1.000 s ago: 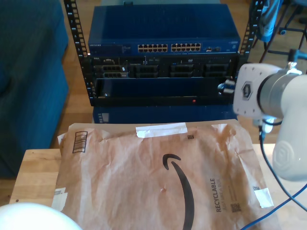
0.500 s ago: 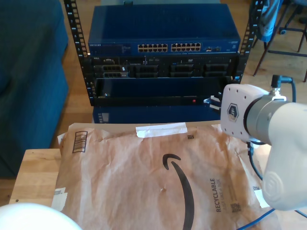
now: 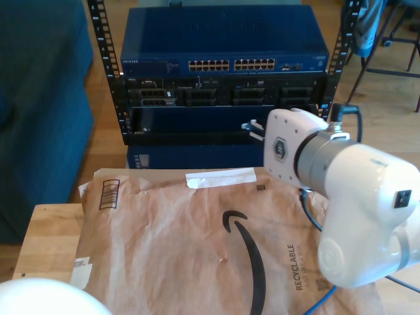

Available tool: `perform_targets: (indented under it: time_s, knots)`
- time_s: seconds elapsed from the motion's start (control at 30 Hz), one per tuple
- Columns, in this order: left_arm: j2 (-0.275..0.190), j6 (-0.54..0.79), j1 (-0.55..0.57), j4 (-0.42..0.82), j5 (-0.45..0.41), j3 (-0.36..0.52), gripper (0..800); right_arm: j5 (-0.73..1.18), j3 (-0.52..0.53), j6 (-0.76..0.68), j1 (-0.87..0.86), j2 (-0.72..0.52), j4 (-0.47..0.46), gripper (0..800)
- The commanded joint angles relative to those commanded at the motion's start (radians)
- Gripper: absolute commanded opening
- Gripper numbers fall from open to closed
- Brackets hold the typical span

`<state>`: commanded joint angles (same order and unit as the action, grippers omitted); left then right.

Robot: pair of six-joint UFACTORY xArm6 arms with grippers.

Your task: Grab the cable and plug it in

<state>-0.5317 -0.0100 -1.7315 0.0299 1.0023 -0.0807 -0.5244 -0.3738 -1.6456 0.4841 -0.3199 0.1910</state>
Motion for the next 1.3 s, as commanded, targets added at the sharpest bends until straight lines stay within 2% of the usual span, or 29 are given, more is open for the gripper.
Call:
perform_targets:
  time_s: [0.1, 0.33, 0.5, 0.6, 0.77, 0.97, 1.07, 1.3]
  knots:
    - [0.0, 0.0, 0.0, 0.0, 0.0, 0.0, 800, -0.167, -0.003, -0.003, 0.015, 0.086, -0.002, 0]
    - [0.0, 0.0, 0.0, 0.0, 0.0, 0.0, 800, -0.195, -0.106, -0.002, 0.014, 0.25, -0.005, 0]
    - [0.0, 0.0, 0.0, 0.0, 0.0, 0.0, 800, -0.376, -0.242, 0.003, 0.008, 0.456, 0.003, 0]
    - [0.0, 0.0, 0.0, 0.0, 0.0, 0.0, 800, -0.388, -0.256, 0.0, 0.006, 0.482, 0.005, 0]
    - [0.0, 0.0, 0.0, 0.0, 0.0, 0.0, 800, -0.425, -0.27, 0.002, 0.009, 0.494, 0.104, 0]
    - [0.0, 0.0, 0.0, 0.0, 0.0, 0.0, 800, -0.546, -0.345, 0.012, 0.012, 0.608, 0.146, 0]
    - [0.0, 0.0, 0.0, 0.0, 0.0, 0.0, 800, -0.591, -0.396, 0.075, 0.014, 0.672, 0.212, 0]
    - [0.0, 0.0, 0.0, 0.0, 0.0, 0.0, 800, -0.667, -0.519, 0.193, 0.015, 0.786, 0.292, 0]
